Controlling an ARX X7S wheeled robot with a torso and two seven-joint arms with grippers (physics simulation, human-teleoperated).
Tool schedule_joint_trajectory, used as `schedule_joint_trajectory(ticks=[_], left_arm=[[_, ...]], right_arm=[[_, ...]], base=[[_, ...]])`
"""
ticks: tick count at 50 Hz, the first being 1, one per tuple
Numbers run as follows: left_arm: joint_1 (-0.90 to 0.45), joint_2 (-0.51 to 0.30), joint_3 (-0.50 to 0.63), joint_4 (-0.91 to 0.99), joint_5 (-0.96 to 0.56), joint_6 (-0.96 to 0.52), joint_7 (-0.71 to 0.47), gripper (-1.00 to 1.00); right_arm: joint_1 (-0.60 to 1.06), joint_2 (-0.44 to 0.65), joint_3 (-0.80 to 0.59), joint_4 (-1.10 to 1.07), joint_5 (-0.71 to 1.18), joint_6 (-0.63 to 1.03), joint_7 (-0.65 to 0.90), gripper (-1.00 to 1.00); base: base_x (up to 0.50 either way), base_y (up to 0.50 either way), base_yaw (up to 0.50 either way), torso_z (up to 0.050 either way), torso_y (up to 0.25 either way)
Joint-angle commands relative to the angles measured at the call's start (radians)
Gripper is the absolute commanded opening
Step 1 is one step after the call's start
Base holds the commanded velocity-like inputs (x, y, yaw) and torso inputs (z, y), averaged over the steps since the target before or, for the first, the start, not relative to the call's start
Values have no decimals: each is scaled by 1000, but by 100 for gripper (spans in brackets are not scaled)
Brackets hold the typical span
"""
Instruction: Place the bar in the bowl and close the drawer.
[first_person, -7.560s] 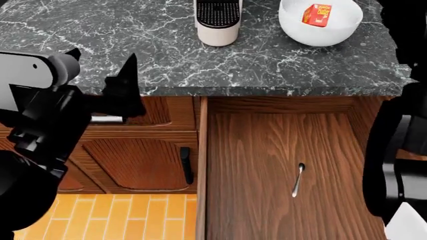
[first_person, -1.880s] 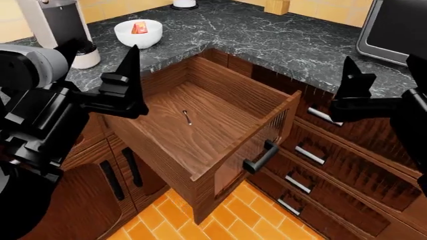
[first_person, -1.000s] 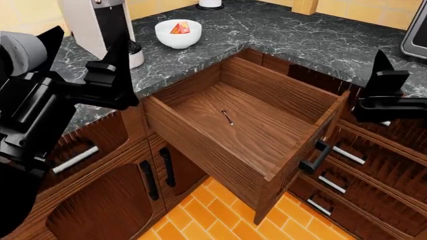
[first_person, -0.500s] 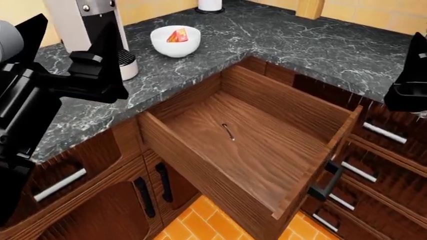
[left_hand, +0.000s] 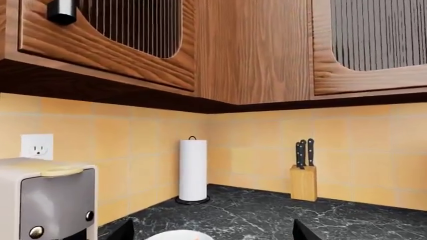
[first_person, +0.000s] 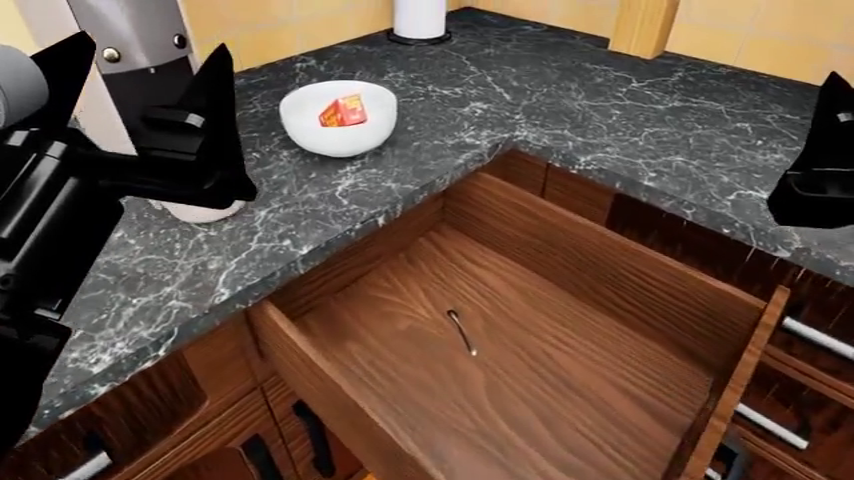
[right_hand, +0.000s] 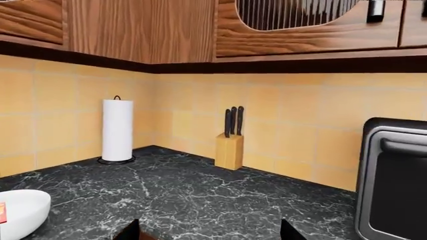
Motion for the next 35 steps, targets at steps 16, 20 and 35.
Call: schedule_joint_trajectory(ticks=[16, 20, 35], left_arm=[[10, -6, 2, 0, 0, 13, -1, 100], [11, -7, 2, 0, -1, 15, -2, 100], [32, -6, 3, 0, 11, 29, 7, 100]], right_arm=[[-21, 5, 8, -3, -3, -13, -3, 100], [-25, 5, 9, -5, -1, -15, -4, 100], [-213, -21, 156, -39, -46, -17, -24, 100]], base=[[162, -170, 0, 0, 2], [0, 0, 0, 0, 0], [0, 0, 0, 0, 0]])
